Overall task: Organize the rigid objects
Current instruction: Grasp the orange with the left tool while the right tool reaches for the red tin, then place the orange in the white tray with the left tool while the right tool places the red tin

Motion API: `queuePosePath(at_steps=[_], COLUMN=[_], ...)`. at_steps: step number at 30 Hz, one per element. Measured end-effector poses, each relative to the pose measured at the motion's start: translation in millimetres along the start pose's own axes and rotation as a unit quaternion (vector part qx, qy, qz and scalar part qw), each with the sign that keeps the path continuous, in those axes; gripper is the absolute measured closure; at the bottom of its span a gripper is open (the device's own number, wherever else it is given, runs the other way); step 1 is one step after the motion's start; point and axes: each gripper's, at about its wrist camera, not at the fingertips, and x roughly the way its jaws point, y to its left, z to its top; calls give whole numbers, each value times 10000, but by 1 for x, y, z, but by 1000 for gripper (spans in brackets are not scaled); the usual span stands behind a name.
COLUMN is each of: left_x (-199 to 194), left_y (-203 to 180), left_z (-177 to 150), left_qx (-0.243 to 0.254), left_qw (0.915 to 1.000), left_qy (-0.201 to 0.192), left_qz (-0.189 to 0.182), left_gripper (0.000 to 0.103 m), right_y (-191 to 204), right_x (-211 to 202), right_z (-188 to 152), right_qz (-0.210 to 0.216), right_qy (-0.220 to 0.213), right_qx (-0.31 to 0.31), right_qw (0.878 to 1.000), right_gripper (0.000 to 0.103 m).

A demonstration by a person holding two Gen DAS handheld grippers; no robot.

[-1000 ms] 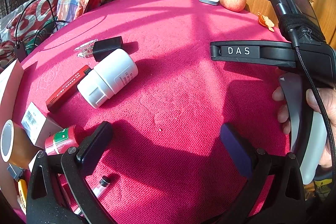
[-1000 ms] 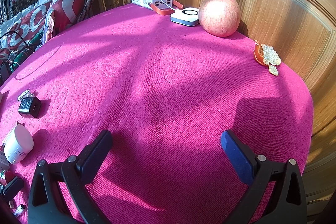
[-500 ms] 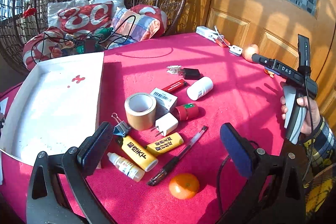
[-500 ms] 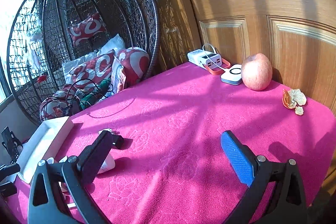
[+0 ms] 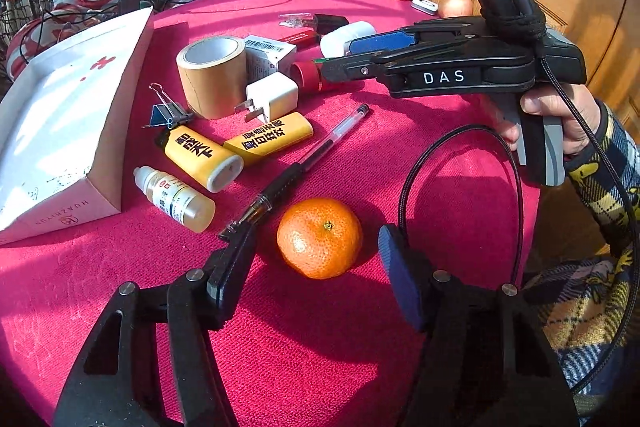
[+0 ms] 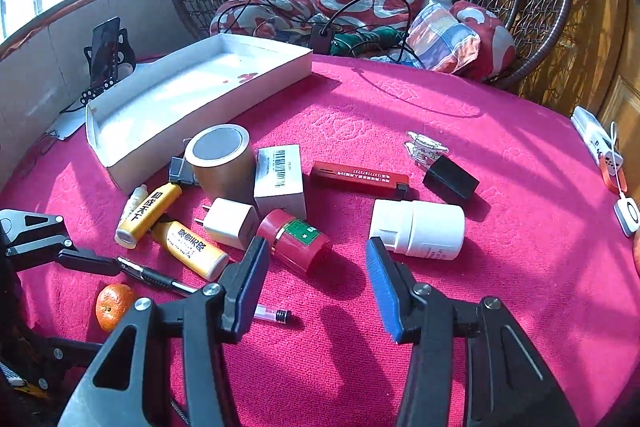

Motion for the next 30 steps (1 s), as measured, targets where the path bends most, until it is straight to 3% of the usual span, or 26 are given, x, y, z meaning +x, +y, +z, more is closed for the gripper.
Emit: queuePosePath(at_steps=[5,7,8,11,15,19,24,27,30], left_x=[6,6,6,2,-6,-33,-70,-84,-87], left_y=[2,2,2,5,5,10,53,98,147], left_z=[5,5,4,1,-3,-1,19,31,37], left_qx=[-111,-101,-83,-175,-188,-337,-916,-1461,-2021], left_qw=[9999,9999,10000,9998,9995,9972,9845,9699,9546], left_qy=[42,7,-1,-73,-211,-660,-1341,-1626,-1632], left_qz=[-74,-6,33,1,124,138,669,1074,1458], left_gripper=[39,48,58,62,62,62,62,62,62], right_y=[9,16,18,18,9,7,26,51,81], right_x=[15,27,33,32,12,-29,-52,-39,-15], right_z=[5,8,8,5,1,12,51,78,99], right_qz=[158,158,116,174,334,570,1198,1556,1798], right_qy=[194,320,407,400,205,-290,-775,-776,-691], right_qx=[-387,-562,-630,-601,-266,-14,111,50,-29], right_qw=[9989,9978,9971,9972,9989,9980,9897,9847,9813], right_gripper=[53,53,53,55,55,55,55,55,55])
